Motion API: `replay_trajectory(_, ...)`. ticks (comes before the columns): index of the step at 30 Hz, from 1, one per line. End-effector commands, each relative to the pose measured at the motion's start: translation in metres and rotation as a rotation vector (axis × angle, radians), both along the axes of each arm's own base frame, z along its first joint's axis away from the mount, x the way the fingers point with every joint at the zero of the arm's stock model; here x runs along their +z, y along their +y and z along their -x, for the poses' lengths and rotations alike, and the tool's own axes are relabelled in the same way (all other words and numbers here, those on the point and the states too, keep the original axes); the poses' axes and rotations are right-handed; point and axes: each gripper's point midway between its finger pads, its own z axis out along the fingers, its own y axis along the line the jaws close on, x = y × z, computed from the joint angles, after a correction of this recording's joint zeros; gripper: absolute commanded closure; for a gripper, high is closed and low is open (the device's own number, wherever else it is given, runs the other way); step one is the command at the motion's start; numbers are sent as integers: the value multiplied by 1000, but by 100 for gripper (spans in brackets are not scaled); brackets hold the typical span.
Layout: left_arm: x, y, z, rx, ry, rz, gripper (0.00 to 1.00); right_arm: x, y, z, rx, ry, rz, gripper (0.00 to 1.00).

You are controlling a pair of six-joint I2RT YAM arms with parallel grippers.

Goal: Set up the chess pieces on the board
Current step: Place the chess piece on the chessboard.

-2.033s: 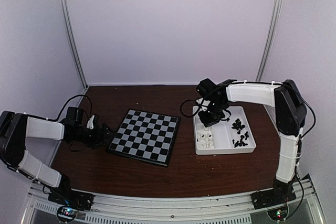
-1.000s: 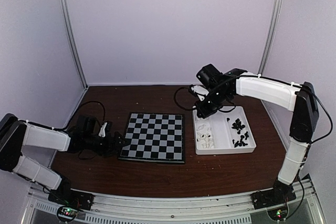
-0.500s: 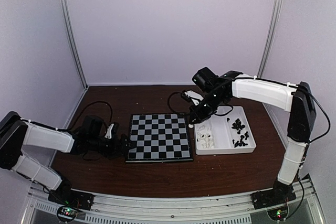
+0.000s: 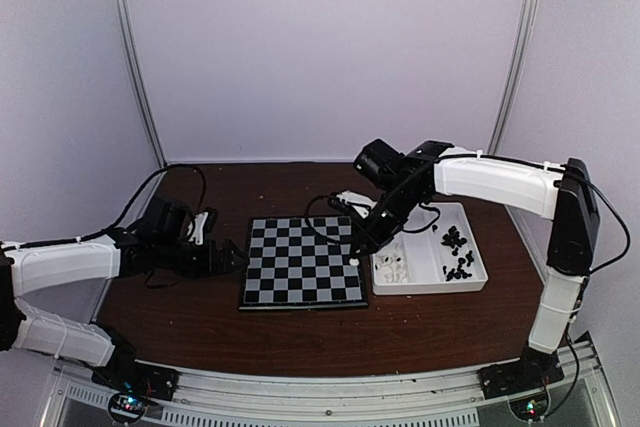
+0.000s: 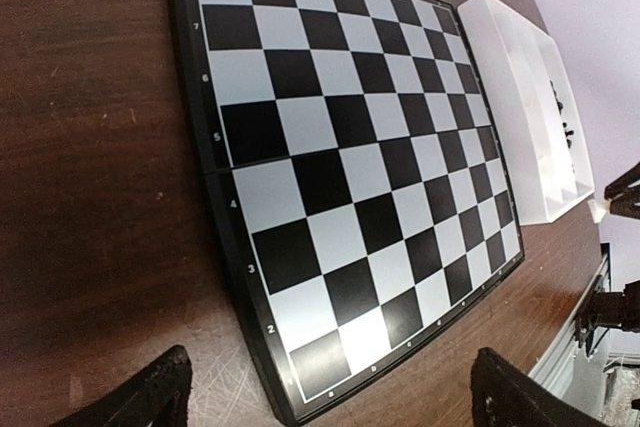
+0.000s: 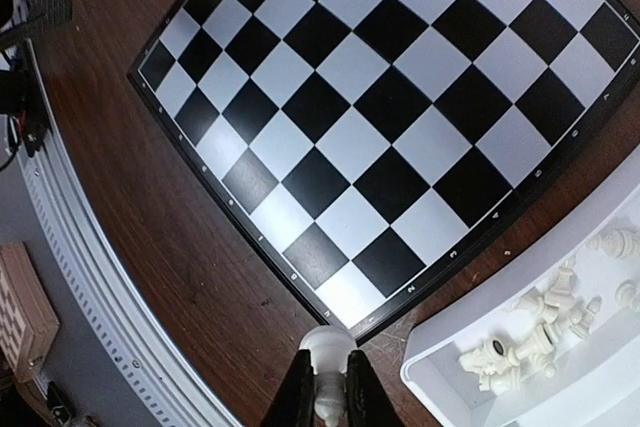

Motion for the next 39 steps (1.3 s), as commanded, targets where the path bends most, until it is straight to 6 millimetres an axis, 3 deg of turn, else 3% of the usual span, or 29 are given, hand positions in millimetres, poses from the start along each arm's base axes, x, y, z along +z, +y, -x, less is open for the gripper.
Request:
replay_trajectory(1,4,3,-7,-3,-41,-44,2,-10,-5,16,26,-85,179,88)
replay_trajectory(16,0,18,-20,73,-92,-123,2,-31,29,16,5,-232,303,89)
replay_trajectory(39,1,31,-22,125,-107,-140,2,-66,48,23,23,-198,327,89)
